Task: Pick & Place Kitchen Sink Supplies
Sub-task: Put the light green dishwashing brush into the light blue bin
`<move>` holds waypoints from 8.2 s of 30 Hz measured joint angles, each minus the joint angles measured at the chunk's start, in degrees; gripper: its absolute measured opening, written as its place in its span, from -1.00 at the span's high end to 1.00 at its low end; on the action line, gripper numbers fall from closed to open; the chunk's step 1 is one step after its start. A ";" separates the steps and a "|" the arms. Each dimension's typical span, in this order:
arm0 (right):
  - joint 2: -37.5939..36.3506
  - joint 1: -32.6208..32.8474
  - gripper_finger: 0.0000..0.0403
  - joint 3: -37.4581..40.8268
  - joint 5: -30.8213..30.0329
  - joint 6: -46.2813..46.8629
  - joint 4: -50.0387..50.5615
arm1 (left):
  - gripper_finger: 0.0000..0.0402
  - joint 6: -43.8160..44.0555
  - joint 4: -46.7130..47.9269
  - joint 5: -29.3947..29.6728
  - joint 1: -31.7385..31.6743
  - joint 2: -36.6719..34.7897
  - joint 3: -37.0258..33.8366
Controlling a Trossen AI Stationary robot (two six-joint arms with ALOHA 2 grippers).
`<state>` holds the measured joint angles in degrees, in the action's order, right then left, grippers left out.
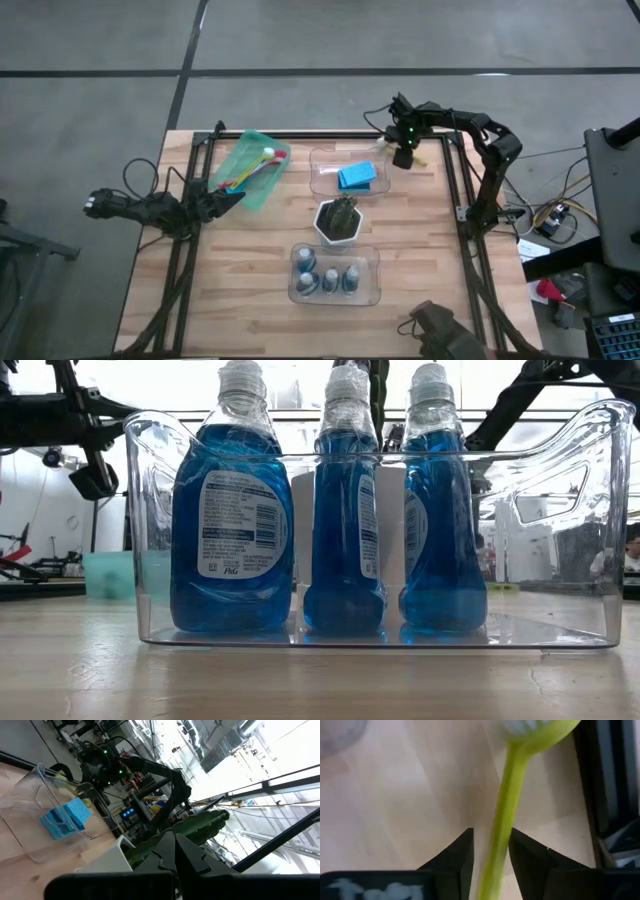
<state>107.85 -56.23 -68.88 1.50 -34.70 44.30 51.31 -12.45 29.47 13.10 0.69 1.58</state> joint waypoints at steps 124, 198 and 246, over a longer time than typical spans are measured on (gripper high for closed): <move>16.77 46.10 0.91 -62.15 13.51 64.46 -31.22 | 0.02 -21.80 -16.74 4.07 -0.13 29.88 16.26; 12.09 44.22 0.07 -62.08 15.10 64.28 -32.73 | 0.89 9.13 49.49 0.45 -0.28 15.02 29.13; 11.03 47.39 0.16 -62.08 15.47 64.37 -34.37 | 0.89 -46.02 79.37 -0.81 -33.92 56.48 44.40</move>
<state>118.88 -8.84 -130.96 16.97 29.67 9.92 5.29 66.93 28.67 -20.82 57.17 45.98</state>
